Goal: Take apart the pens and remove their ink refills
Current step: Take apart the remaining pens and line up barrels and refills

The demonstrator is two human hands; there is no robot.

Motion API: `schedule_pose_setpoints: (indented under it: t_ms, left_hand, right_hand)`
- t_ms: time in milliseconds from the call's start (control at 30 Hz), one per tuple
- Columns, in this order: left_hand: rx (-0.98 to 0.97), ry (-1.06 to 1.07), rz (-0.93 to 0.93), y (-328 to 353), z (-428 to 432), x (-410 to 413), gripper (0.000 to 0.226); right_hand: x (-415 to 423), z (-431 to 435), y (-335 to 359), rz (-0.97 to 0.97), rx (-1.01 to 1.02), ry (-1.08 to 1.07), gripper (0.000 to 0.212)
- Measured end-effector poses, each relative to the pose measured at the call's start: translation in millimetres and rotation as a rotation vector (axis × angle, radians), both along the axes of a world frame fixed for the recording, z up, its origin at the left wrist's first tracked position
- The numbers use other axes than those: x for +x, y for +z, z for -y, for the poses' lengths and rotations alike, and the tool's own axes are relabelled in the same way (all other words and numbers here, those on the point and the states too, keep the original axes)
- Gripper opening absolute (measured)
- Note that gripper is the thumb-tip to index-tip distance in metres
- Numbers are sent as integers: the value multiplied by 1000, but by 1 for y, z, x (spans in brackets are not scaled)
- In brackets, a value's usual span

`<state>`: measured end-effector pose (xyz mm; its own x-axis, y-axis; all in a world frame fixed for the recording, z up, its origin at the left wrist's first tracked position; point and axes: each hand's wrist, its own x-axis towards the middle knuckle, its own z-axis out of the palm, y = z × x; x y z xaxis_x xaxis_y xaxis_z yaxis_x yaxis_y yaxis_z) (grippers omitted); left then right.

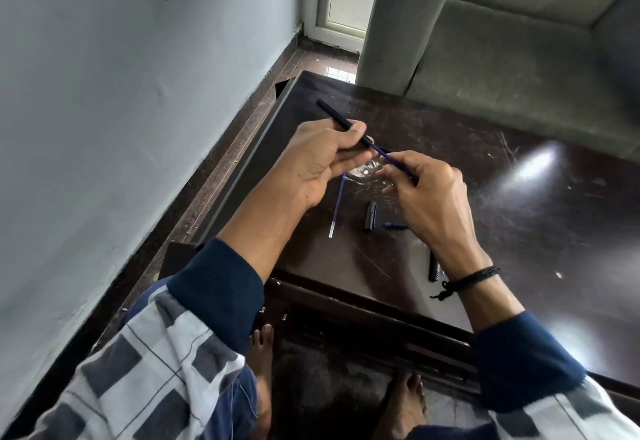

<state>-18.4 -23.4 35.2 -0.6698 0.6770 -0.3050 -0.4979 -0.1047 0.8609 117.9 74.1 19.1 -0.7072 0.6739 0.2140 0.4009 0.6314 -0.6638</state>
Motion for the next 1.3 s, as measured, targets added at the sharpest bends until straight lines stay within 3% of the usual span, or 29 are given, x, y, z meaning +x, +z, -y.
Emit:
schedule_pose_setpoints:
  t_ms: [100,233,400,667,767,900,1067,1300]
  left_hand:
    - [-6,-95,-20,0,-2,11,14]
    - [5,-13,-13,0,-3,10,16]
    - [6,75,16,-1,-1,0,5]
    - [7,64,21,-1,0,0,4]
    - [9,114,23,0,0,-3,4]
    - [23,182,49,2,3,-10,2]
    - [31,220,71,2,4,-12,31]
    - [40,210,66,1,5,-13,28]
  right_hand:
    - [0,0,-2,-5,5,7,21]
    - [2,-1,4,-33,-45,-9,32]
    - [3,-3,6,-88,0,-58,9]
    - [4,-5,7,-46,1,-36,10]
    - [5,-10,9,70,-49,-16,19]
    - [7,-13,3,308,11,31,10]
    - [5,-4,0,493,106,168,17]
    - [13,-10,5,754,173,195,19]
